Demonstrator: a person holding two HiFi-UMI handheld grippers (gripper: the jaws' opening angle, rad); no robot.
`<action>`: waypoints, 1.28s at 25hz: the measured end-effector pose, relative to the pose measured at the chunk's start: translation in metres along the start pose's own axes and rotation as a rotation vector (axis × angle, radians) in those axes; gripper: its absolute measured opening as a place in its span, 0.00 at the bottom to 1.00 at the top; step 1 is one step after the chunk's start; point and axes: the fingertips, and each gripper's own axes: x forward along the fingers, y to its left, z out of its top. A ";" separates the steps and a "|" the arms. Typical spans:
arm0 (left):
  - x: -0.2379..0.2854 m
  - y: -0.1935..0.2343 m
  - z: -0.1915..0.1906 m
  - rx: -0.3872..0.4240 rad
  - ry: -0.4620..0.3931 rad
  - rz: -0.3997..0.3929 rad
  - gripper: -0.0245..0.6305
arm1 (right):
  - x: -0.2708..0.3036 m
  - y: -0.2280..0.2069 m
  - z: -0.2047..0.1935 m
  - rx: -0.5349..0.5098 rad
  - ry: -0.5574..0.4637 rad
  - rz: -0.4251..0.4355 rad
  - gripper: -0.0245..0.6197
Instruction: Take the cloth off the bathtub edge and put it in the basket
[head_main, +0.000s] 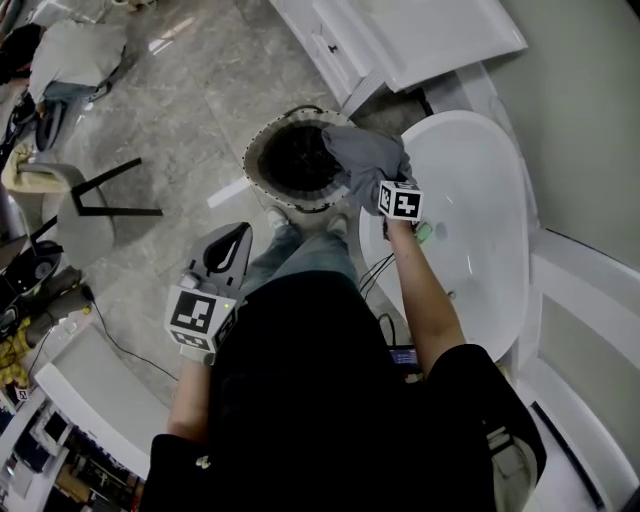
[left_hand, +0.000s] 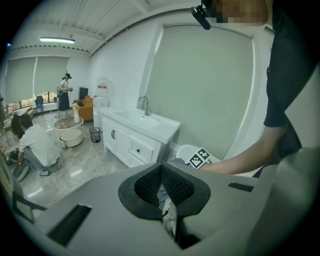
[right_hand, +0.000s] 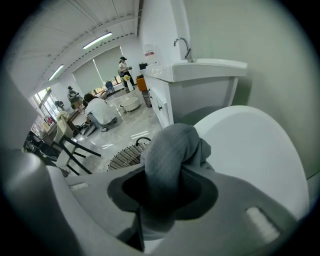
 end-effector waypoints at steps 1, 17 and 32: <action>0.000 -0.002 0.003 0.000 -0.007 -0.002 0.06 | -0.004 0.002 0.001 -0.004 -0.005 0.009 0.22; -0.012 -0.014 0.049 -0.001 -0.135 0.004 0.06 | -0.138 0.035 0.060 -0.033 -0.184 0.103 0.22; -0.047 0.004 0.076 -0.018 -0.239 0.039 0.06 | -0.270 0.083 0.140 -0.057 -0.329 0.197 0.22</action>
